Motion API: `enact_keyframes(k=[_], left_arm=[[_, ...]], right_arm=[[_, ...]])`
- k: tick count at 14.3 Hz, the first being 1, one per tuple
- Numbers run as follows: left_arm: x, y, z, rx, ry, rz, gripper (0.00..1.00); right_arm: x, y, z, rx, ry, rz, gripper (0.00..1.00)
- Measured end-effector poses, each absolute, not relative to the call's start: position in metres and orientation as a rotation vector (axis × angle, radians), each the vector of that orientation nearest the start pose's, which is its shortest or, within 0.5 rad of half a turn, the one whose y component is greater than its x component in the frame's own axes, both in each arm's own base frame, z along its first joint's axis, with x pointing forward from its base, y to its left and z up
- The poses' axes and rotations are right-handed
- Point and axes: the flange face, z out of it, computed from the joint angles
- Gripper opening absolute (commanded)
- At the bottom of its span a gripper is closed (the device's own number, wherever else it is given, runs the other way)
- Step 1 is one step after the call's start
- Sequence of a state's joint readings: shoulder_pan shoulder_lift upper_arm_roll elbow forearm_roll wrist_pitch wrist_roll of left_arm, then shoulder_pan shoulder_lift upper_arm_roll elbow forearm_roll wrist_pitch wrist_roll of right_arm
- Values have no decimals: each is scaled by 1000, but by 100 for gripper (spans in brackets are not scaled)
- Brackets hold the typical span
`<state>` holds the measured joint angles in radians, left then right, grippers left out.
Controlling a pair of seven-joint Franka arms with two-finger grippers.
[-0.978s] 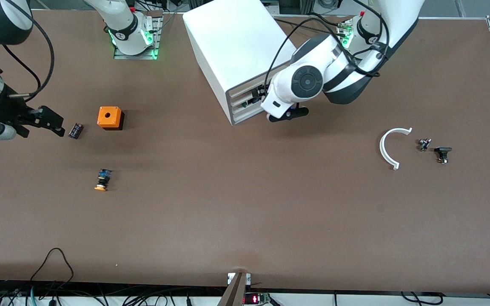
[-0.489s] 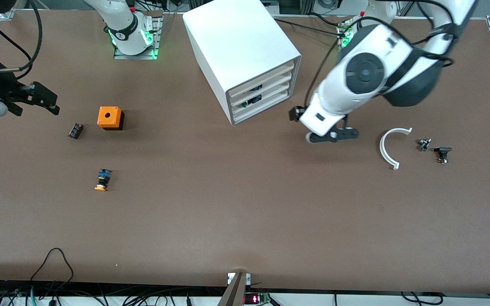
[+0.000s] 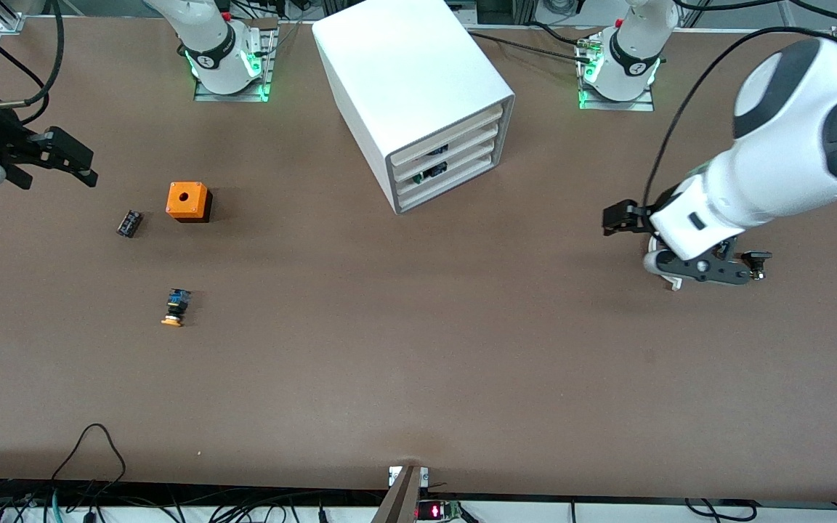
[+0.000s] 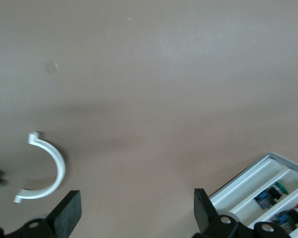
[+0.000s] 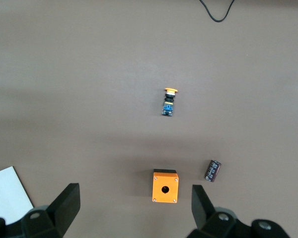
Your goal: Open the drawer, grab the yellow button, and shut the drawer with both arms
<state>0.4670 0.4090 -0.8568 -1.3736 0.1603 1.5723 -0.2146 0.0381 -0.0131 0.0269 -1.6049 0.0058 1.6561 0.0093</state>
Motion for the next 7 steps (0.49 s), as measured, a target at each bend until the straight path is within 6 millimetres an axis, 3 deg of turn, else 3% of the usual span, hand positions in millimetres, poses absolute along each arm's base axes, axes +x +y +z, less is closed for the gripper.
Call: enact_keyframes(k=[3, 7], left_arm=[[623, -101, 563, -3166, 367, 109, 100], [609, -54, 588, -3123, 339, 70, 100]], right_arm=[[557, 39, 625, -3130, -94, -105, 99], [558, 35, 624, -3131, -83, -103, 99]])
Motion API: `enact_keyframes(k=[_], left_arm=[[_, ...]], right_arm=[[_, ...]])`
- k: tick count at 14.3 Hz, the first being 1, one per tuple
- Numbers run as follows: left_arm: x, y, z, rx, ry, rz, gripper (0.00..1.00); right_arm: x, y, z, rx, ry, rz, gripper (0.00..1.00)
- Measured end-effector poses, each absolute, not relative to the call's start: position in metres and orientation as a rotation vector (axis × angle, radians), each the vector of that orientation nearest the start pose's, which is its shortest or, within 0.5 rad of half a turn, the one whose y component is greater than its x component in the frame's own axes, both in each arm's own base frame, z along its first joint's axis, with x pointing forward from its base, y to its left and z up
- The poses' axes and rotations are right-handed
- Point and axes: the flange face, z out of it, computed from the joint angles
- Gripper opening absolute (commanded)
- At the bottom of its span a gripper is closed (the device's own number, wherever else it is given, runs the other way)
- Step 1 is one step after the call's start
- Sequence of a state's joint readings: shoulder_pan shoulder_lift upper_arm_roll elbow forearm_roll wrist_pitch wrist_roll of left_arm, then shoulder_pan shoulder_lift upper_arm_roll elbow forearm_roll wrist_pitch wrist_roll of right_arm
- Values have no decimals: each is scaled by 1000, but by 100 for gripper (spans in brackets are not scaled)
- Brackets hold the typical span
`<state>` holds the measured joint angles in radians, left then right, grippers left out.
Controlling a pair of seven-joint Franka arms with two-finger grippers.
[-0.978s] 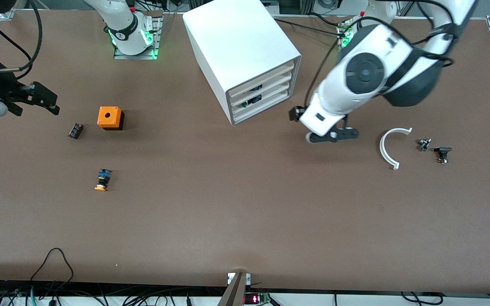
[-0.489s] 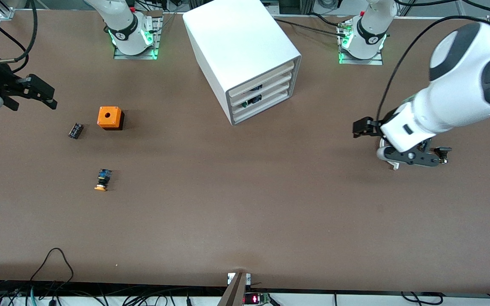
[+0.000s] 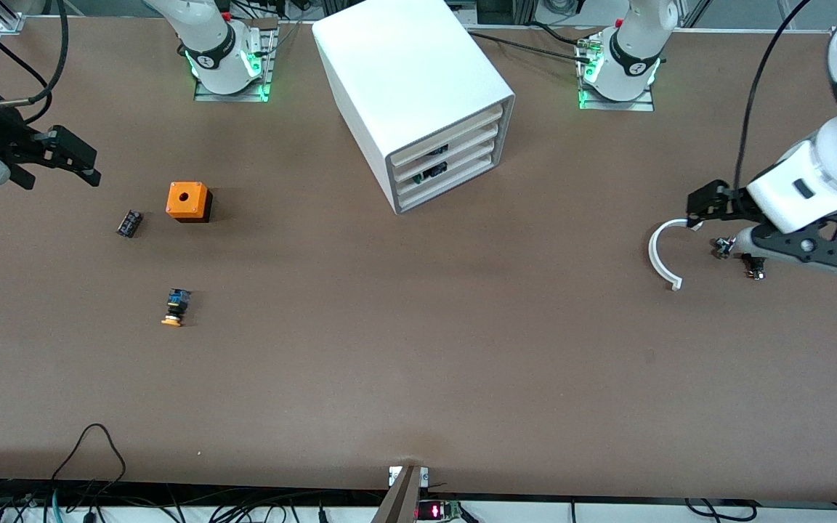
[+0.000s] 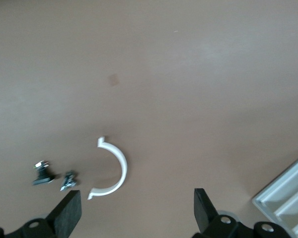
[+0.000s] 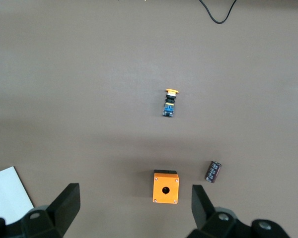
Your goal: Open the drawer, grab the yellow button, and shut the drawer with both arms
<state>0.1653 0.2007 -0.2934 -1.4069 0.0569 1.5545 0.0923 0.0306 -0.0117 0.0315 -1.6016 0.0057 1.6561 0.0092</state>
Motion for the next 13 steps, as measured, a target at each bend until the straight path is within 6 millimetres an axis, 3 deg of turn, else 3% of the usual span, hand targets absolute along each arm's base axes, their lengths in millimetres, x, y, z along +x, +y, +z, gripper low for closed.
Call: enact_keyframes(k=[5, 9, 13], left_arm=[[568, -36, 617, -3079, 266, -10, 100], [559, -28, 594, -3077, 246, -10, 100], [557, -32, 589, -3077, 259, -2, 100]], right_arm=[[558, 35, 625, -3131, -82, -105, 99], [558, 36, 625, -3131, -85, -108, 99], [558, 37, 626, -3131, -86, -109, 99]])
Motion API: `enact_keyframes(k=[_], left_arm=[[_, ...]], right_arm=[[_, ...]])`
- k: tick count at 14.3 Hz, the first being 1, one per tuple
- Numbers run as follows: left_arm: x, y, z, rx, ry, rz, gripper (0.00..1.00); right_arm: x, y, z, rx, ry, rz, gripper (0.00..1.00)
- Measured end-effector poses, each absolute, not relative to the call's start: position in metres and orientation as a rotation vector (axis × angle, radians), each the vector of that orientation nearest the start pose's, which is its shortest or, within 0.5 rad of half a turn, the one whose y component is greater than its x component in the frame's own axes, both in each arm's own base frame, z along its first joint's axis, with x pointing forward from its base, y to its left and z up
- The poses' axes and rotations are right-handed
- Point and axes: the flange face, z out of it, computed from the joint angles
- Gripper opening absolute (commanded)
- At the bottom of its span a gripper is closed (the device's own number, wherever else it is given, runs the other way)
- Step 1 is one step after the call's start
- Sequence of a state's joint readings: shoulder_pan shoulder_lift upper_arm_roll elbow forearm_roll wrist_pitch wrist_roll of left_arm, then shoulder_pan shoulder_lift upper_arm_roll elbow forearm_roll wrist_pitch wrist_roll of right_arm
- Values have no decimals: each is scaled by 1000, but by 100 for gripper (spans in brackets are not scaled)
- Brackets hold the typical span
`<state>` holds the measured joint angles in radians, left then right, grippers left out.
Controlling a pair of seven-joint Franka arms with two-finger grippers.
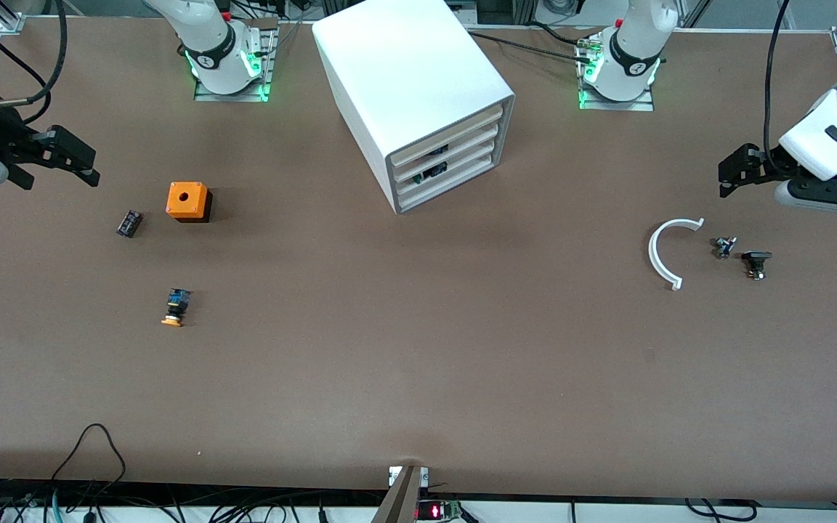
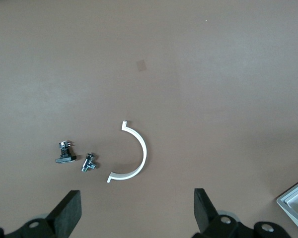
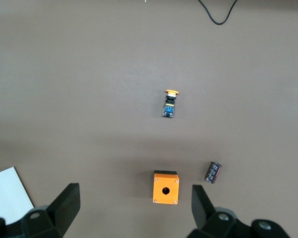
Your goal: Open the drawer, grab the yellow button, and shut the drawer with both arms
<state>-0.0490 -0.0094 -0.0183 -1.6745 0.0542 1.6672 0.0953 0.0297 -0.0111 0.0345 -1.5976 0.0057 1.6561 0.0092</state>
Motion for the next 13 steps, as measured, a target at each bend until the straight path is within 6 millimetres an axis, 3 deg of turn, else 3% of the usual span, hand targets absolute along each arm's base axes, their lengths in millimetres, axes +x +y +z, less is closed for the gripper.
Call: enact_keyframes(k=[13], left_arm=[[555, -43, 594, -3074, 289, -18, 100]], right_arm=[[558, 37, 626, -3130, -88, -110, 99]])
